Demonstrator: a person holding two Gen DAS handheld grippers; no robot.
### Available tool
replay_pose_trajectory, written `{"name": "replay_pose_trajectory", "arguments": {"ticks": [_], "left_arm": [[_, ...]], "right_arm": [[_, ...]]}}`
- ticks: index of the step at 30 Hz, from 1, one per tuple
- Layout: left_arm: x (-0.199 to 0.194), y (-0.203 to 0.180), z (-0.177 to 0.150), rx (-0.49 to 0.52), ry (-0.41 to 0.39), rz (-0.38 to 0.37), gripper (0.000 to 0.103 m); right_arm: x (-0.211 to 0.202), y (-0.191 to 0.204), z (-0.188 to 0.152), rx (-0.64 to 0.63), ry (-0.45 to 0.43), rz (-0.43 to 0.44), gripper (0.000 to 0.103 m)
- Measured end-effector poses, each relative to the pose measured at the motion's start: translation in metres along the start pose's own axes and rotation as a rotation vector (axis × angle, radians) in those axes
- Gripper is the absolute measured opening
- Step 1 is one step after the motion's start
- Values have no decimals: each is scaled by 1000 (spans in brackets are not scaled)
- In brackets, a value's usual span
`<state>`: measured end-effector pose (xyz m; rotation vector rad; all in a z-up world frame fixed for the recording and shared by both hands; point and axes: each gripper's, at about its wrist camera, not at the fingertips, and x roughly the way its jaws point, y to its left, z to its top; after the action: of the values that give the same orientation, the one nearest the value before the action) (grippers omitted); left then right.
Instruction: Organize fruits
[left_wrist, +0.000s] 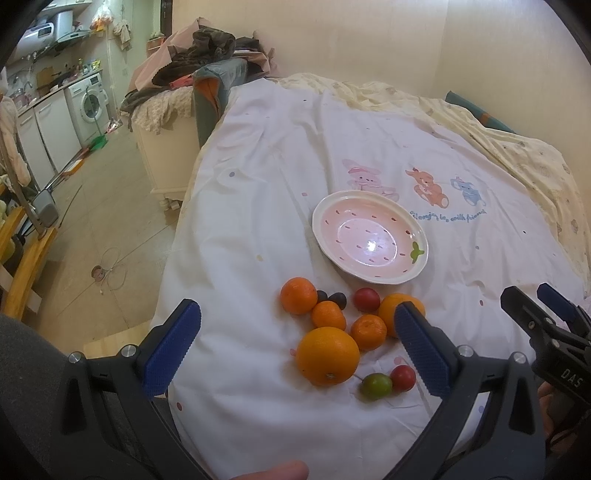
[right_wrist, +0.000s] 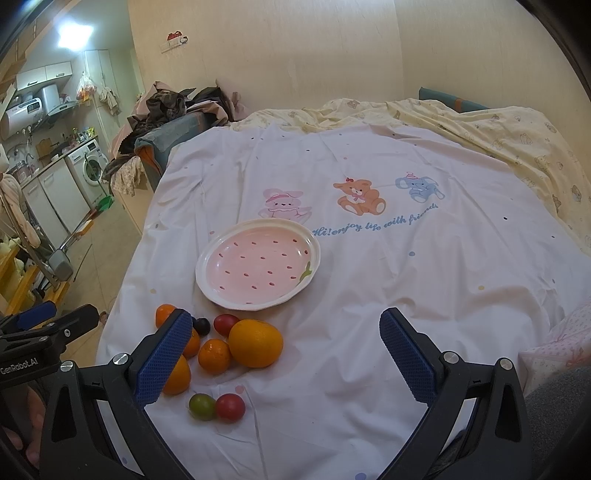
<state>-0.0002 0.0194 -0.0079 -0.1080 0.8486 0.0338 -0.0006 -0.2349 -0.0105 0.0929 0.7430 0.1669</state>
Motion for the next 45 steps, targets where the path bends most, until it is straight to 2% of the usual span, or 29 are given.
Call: {"name": "replay_pose_trajectory", "arguments": {"ticks": [32, 34, 39, 43, 45], "left_arm": [[-1, 1, 2, -17, 5, -3, 103], [-4, 1, 5, -19, 3, 13, 103], [7, 0, 18, -25, 80, 35, 103], [33, 6, 28, -46, 214, 68, 103], [47, 7, 29, -63, 285, 60, 103]], "right_arm": [[0, -1, 1, -1, 0, 0, 103], [1, -4, 5, 8, 15, 0, 103], [15, -16, 21, 5, 103, 34, 103], [32, -27, 33, -31, 176, 34, 103], [40, -34, 34, -24, 198, 22, 103]]}}
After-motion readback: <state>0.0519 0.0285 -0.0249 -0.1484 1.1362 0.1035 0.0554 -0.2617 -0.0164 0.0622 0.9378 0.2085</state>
